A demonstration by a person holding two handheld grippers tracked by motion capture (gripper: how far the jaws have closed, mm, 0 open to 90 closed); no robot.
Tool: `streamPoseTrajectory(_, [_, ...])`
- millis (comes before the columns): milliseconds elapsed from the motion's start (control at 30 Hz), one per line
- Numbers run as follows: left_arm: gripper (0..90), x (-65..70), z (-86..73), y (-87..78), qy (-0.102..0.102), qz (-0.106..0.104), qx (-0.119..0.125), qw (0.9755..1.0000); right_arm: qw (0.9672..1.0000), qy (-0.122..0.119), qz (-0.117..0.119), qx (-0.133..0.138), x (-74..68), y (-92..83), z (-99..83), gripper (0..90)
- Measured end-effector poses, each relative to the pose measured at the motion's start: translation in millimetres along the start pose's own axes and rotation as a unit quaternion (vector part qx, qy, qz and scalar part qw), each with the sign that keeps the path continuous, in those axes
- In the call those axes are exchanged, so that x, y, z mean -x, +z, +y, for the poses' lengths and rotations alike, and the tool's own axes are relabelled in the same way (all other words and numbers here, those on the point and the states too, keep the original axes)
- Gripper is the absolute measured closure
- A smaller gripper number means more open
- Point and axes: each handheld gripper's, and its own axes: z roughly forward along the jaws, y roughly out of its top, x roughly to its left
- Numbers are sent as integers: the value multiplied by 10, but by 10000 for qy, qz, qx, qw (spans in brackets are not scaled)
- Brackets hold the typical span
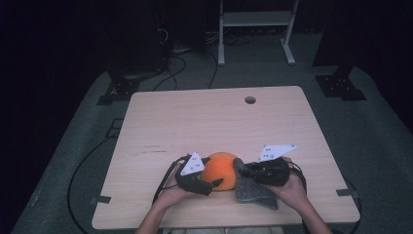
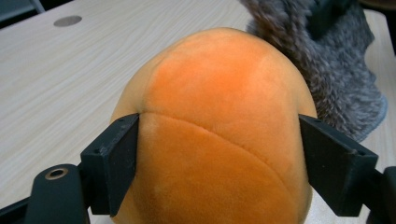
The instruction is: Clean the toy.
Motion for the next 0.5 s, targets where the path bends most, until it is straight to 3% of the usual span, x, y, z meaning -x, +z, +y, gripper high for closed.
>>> streamPoseTrajectory(133, [183, 1, -13, -9, 81, -20, -9, 10000, 9997, 58, 43, -234, 44, 89, -74, 775])
streamPoseTrajectory(167, [182, -1, -3, -10, 30, -13, -30, 10000, 9986, 142, -20, -513, 113, 93, -152, 776])
streamPoseTrajectory(233, [183, 1, 8, -5, 13, -18, -27, 10000, 9969, 206, -218, -731, 160, 91, -216, 780])
streamPoseTrajectory(267, [183, 10, 13, -3, 40, -11, -44, 10000, 9970, 307, -166, -685, 169, 74, -235, 780])
streamPoseTrajectory(333, [184, 16, 24, 0, 104, -13, -60, 9999, 9987, 260, -120, -412, 118, 13, -172, 780])
streamPoseTrajectory(367, [185, 16, 24, 0, 104, -13, -60, 9999, 9987, 260, -120, -412, 118, 13, -172, 780])
streamPoseTrajectory(400, [185, 28, 27, 12, 96, -35, -9, 9999, 9996, 202, 162, 82, 44, -37, -52, 779])
streamPoseTrajectory(467, [172, 5, 29, 2, -34, -119, 36, 9999, 10000, 76, 30, -17, 9, 10, -11, 777])
streamPoseTrajectory(500, [150, -31, 25, -11, -209, -213, 73, 9995, 9998, 34, -15, -172, 12, 61, -33, 778])
